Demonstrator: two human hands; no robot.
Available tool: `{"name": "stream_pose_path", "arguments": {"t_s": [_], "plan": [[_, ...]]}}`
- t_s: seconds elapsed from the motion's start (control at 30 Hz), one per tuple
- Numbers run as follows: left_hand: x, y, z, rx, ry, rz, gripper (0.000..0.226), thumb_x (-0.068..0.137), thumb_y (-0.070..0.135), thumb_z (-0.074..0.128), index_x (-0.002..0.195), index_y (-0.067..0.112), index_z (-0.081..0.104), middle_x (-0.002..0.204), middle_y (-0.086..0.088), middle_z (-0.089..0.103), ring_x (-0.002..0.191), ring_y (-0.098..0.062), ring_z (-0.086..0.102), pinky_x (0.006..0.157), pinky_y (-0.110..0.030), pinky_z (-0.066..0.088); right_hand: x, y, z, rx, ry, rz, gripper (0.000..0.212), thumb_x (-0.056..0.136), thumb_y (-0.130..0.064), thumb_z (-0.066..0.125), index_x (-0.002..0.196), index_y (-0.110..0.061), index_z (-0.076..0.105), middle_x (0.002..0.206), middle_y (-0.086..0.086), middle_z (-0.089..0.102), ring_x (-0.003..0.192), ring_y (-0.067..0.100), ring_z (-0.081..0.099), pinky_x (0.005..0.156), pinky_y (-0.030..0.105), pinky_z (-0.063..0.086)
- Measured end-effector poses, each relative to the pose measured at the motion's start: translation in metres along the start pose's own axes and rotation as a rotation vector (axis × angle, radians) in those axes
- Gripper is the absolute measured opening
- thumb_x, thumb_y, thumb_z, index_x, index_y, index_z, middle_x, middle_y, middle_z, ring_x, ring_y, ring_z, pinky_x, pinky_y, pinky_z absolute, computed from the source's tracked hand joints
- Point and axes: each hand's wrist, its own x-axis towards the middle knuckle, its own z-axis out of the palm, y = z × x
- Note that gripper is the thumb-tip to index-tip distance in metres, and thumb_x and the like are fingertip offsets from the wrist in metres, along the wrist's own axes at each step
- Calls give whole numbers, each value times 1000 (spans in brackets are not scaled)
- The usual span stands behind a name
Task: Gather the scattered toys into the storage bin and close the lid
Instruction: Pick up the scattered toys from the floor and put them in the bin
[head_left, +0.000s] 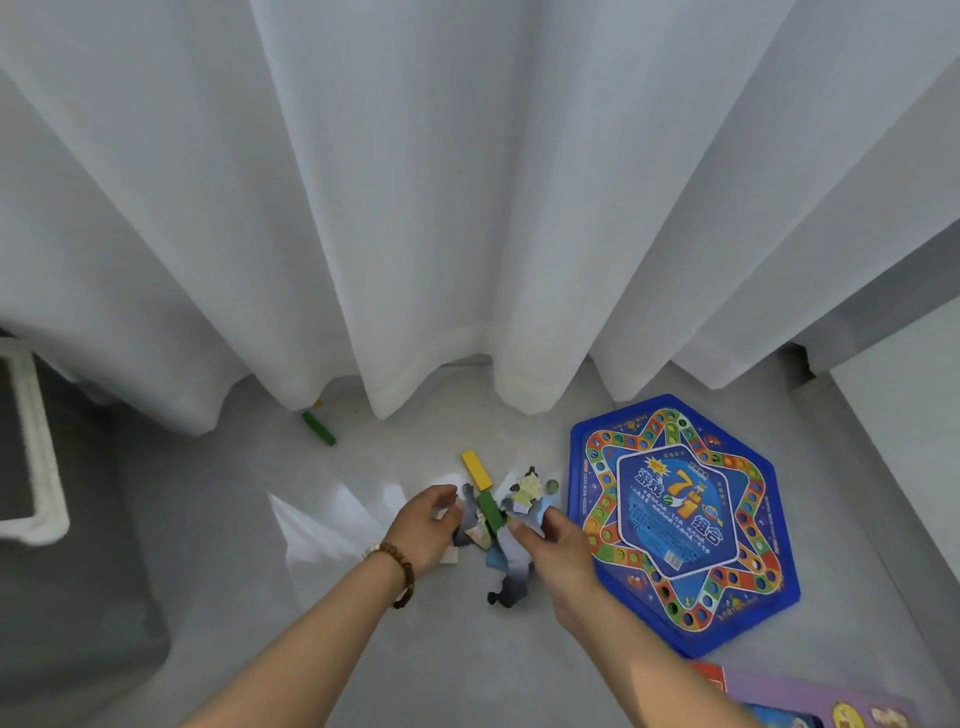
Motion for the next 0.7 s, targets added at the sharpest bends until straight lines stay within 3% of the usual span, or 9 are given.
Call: {"name": "stream_pose_path", "arguments": {"t_s": [0.07, 0.13, 0.2, 0.3, 0.47, 0.6, 0.7], "plan": [[2, -3, 1, -42, 1, -35, 42, 95, 18, 51, 135, 9, 44, 138, -8, 48, 123, -22, 49, 104, -35, 43, -1, -1, 4, 63, 33, 26, 24, 87, -3, 62, 71, -19, 53, 68, -8, 54, 65, 6, 50, 51, 9, 40], [2, -5, 1, -96, -3, -83, 45, 92, 17, 55, 135, 10, 43, 134, -7, 50, 114, -20, 52, 97, -34, 48, 0, -2, 5, 100, 53, 44, 9, 87, -5, 62, 88, -14, 60, 83, -3, 62, 75, 8, 55, 56, 11, 43], [2, -8, 1, -166, -9, -124, 48, 91, 16, 58, 135, 10, 42, 133, -7, 49, 112, -22, 54, 95, -33, 50, -2, -1, 5, 60, 72, 30, 17, 87, -8, 63, 103, -11, 62, 97, 1, 64, 88, 13, 58, 64, 17, 45], [3, -8, 4, -248, -12, -149, 49, 90, 11, 58, 136, 6, 42, 134, -12, 49, 115, -27, 55, 92, -33, 50, -3, 2, 5, 26, 92, 25, 15, 86, -8, 64, 100, -13, 62, 99, 3, 65, 91, 15, 58, 72, 22, 45], [0, -4, 3, -227, -16, -141, 51, 88, 7, 61, 135, 4, 43, 130, -12, 53, 114, -21, 53, 93, -23, 41, 0, 2, -4, 198, 101, 113, 13, 86, -7, 64, 98, -11, 61, 96, 4, 65, 81, 8, 59, 62, 19, 46], [1, -5, 6, -188, 14, -116, 52, 84, 7, 66, 132, 6, 47, 115, -8, 53, 101, -15, 51, 79, -18, 45, 2, 8, 0, 227, 19, 159, 16, 86, -7, 64, 100, -13, 62, 106, 7, 68, 99, 20, 62, 78, 27, 52], [-2, -6, 7, -150, 33, -89, 52, 83, 12, 69, 131, 9, 49, 116, -6, 52, 103, -12, 48, 83, -19, 39, 3, 7, 2, 179, -19, 118, 26, 85, -7, 65, 110, -11, 62, 108, 6, 68, 103, 20, 62, 85, 30, 51]]}}
